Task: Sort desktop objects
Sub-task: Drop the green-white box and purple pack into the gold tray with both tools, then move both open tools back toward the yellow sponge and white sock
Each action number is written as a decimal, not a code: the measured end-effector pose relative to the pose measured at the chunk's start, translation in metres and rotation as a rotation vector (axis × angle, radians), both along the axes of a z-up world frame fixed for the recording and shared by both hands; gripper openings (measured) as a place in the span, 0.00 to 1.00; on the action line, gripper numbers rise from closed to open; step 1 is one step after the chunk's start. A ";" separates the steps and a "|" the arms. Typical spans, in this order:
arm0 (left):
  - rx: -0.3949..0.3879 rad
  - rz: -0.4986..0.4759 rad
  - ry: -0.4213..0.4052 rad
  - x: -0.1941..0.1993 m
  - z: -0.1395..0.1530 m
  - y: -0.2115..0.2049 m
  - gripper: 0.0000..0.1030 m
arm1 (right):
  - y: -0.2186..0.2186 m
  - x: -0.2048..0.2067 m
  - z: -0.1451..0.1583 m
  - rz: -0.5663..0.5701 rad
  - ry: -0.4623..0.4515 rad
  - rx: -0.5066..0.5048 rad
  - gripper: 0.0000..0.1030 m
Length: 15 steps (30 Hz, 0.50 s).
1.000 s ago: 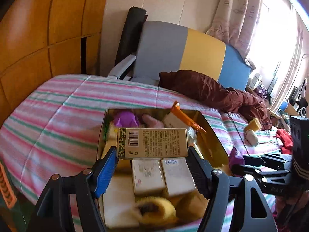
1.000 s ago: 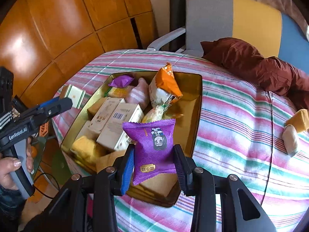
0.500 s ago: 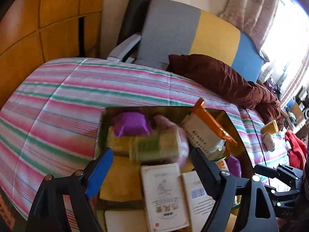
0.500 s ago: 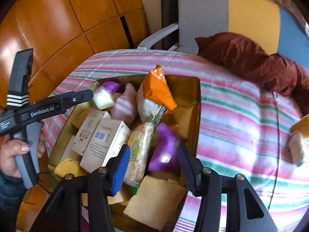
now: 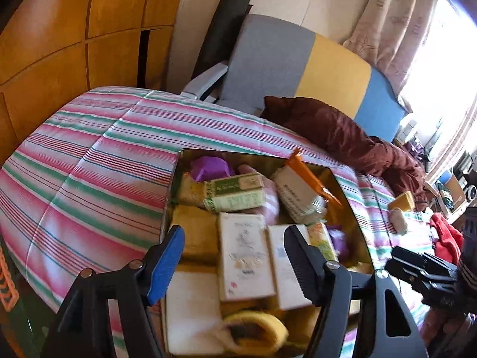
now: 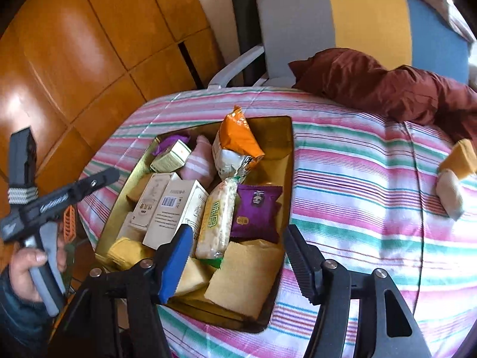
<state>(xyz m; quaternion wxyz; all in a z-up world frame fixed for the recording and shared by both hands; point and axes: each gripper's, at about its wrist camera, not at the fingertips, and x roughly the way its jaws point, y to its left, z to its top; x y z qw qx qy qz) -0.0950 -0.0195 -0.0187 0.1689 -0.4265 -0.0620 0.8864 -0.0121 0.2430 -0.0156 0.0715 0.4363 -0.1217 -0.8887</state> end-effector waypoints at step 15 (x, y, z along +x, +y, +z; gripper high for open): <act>-0.141 -0.100 0.193 0.058 0.046 0.060 0.64 | 0.072 0.039 0.011 -0.164 0.001 0.011 0.69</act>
